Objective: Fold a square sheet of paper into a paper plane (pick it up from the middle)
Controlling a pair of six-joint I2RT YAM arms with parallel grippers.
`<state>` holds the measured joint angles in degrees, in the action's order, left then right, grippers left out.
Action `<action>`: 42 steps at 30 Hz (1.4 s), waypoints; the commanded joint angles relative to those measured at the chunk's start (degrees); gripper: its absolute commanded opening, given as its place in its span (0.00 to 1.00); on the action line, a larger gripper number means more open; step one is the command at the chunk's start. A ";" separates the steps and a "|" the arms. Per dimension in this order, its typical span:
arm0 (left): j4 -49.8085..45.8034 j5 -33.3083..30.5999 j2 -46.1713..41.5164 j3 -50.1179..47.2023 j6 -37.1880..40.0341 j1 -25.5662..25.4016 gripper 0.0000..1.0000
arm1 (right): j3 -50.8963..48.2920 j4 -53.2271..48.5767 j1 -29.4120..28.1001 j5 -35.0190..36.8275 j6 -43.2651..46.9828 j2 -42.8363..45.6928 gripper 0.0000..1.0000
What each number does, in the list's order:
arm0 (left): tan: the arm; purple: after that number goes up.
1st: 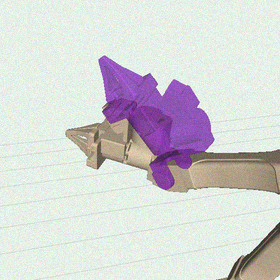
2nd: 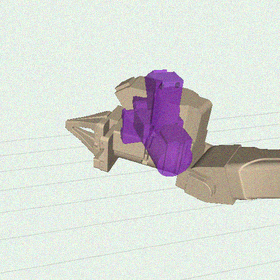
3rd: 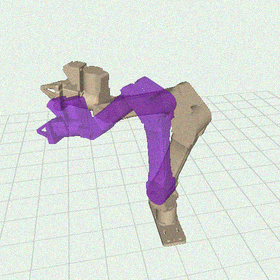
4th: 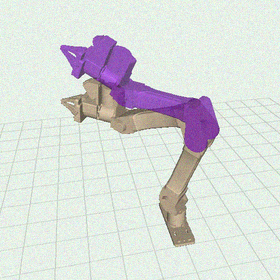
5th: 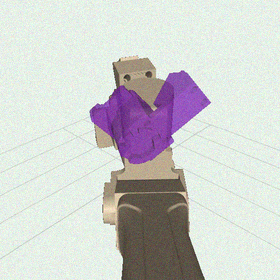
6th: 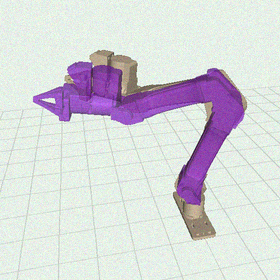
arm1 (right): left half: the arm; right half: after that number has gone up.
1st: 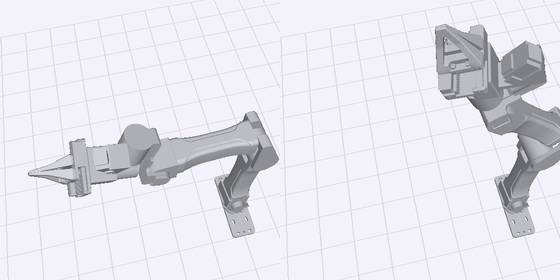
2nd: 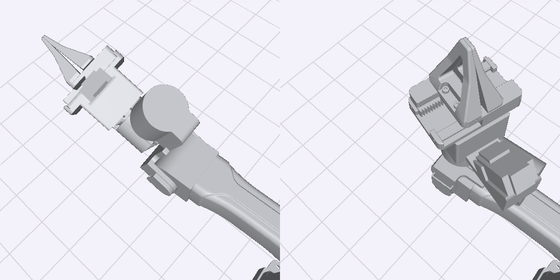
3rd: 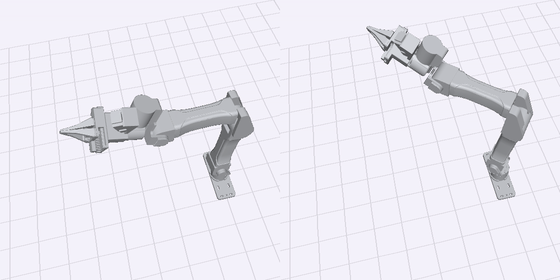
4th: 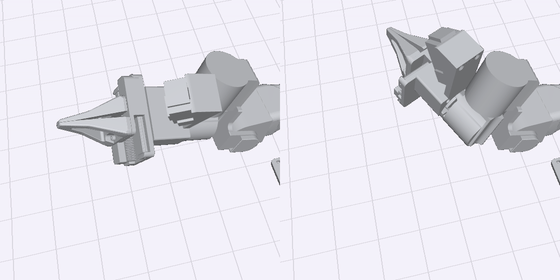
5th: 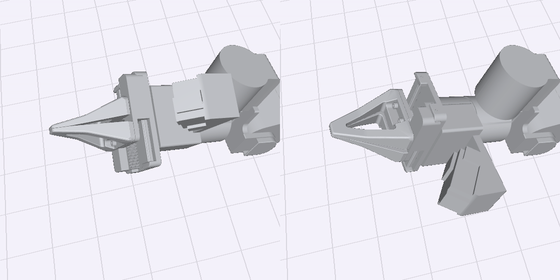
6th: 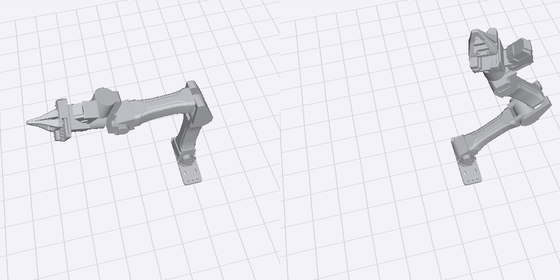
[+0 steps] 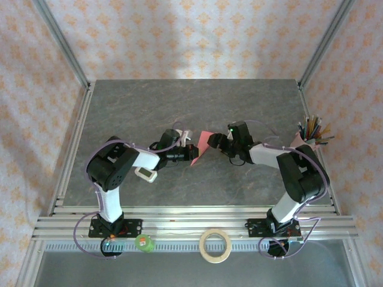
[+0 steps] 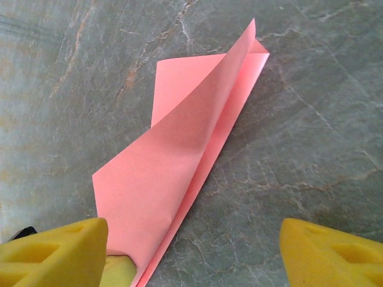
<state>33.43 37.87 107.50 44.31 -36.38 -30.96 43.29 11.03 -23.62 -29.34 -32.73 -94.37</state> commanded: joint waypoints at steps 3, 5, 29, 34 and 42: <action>5.47 2.44 1.46 -0.27 -7.90 0.54 0.00 | 3.91 -3.48 -0.58 1.53 5.71 -3.11 0.74; 7.26 3.35 1.55 -0.87 -10.00 0.55 0.00 | 6.06 -6.86 -0.59 1.77 8.14 -4.47 0.73; 9.83 2.73 4.89 -2.39 -15.51 0.64 0.00 | 12.68 -15.24 -0.74 1.48 13.13 -11.78 0.69; 9.73 2.74 4.65 -2.53 -15.36 0.64 0.00 | 14.38 -17.14 -1.37 3.55 13.41 -14.12 0.69; 6.33 2.04 3.48 -2.31 -12.87 0.59 0.05 | 16.29 -18.46 -2.10 5.90 12.39 -17.48 0.72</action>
<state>40.93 40.23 111.15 42.57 -50.89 -30.70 60.23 -8.64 -24.53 -26.87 -20.88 -105.58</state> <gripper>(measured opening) 0.049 0.714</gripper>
